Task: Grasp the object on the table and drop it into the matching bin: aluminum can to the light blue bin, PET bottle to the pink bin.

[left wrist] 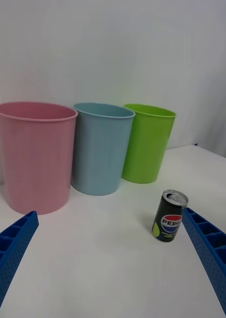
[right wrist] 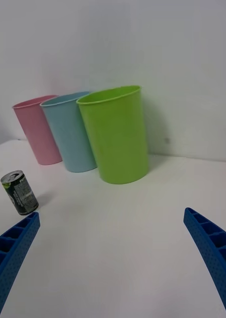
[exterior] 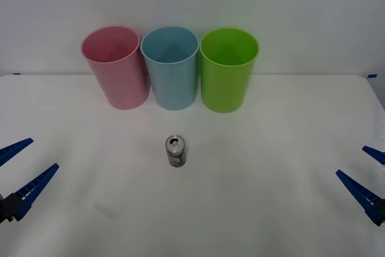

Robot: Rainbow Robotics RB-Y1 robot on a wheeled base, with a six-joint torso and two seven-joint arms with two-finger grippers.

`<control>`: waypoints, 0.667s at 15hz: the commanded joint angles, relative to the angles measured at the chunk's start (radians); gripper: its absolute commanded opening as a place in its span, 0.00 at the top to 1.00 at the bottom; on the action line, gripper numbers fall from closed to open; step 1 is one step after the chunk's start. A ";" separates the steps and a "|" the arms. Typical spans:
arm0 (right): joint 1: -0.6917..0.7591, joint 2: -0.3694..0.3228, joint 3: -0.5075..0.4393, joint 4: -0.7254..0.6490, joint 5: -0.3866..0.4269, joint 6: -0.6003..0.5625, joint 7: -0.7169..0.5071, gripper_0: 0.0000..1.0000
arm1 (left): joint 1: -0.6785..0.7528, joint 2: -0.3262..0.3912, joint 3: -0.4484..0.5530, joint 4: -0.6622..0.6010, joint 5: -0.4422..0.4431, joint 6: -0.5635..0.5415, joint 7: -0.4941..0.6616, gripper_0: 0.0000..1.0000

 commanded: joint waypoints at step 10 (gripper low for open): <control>-0.031 -0.005 0.256 0.000 0.017 0.082 0.088 0.00 | 0.000 0.000 0.000 0.000 0.000 0.000 0.000 0.00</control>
